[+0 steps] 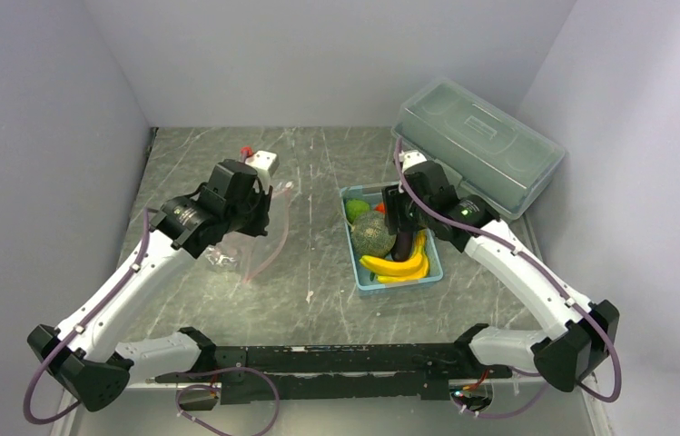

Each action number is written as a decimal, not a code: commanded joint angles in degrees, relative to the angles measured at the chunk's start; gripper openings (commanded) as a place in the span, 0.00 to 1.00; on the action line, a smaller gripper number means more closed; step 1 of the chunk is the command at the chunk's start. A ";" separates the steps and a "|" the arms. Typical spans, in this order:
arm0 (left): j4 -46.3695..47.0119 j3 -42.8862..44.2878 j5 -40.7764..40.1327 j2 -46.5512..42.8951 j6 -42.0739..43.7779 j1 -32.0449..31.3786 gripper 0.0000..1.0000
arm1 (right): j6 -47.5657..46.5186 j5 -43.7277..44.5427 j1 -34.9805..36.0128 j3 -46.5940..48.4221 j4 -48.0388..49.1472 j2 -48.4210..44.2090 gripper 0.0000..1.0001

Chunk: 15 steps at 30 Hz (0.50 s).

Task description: Place the food in the zip-top bag and seal the zipper

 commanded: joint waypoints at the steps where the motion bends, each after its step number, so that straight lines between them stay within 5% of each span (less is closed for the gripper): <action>1: 2.66 -0.69 2.47 -1.88 1.10 0.24 0.00 | -0.45 -3.20 -0.06 0.96 -6.75 0.63 0.57; 15: 3.15 -2.18 2.60 -2.82 1.20 0.27 0.00 | -0.89 -9.24 3.18 -5.63 -5.51 8.05 0.53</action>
